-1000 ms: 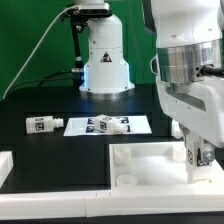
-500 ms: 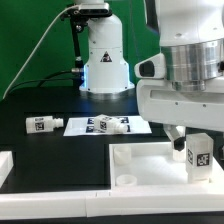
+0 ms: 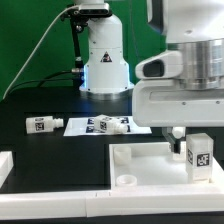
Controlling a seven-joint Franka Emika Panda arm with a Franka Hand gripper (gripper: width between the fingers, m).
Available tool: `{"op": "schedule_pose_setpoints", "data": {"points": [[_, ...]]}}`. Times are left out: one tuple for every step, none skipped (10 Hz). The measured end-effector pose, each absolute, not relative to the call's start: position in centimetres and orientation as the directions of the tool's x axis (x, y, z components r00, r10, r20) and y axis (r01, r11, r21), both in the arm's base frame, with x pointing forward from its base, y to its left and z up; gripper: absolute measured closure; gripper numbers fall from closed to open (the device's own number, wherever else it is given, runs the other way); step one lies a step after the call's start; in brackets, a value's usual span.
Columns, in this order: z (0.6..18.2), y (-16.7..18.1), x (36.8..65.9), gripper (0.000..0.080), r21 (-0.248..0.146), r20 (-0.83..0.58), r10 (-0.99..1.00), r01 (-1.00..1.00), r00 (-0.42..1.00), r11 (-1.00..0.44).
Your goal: Assemble one leg
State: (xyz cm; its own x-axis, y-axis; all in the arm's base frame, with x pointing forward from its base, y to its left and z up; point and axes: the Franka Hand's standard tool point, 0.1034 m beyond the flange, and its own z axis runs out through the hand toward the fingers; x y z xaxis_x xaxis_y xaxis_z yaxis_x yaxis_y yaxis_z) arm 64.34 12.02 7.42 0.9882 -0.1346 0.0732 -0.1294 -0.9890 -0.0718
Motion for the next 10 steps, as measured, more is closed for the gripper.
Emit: {"op": "schedule_pose_setpoints", "data": {"points": [[7.4,12.0,64.5,0.0151,-0.074,0.071,-0.144,-0.139,0.987,-0.988],[7.3,12.0,64.5,0.0271,-0.077,0.067,-0.190,-0.184,0.980,-0.980],[7.3,12.0,64.5,0.0271,-0.076,0.068,-0.187,-0.182,0.980,-0.980],[7.3,12.0,64.5,0.0410,-0.079,0.064,-0.223,-0.218,0.973,-0.973],[7.2,11.5,64.4,0.0504,-0.077,0.054,-0.293,-0.289,0.954,-0.954],[7.2,11.5,64.4,0.0504,-0.080,0.048,-0.379,-0.375,0.924,-0.924],[7.1,11.4,64.4,0.0504,-0.086,0.039,-0.492,-0.487,0.870,-0.869],[7.0,11.2,64.4,0.0505,-0.091,0.034,-0.585,-0.581,0.810,-0.809],[7.0,11.1,64.3,0.0505,-0.101,0.013,-0.689,-0.685,0.724,-0.722],[6.9,10.9,64.3,0.0506,-0.112,-0.013,-0.793,-0.789,0.609,-0.604]]}}
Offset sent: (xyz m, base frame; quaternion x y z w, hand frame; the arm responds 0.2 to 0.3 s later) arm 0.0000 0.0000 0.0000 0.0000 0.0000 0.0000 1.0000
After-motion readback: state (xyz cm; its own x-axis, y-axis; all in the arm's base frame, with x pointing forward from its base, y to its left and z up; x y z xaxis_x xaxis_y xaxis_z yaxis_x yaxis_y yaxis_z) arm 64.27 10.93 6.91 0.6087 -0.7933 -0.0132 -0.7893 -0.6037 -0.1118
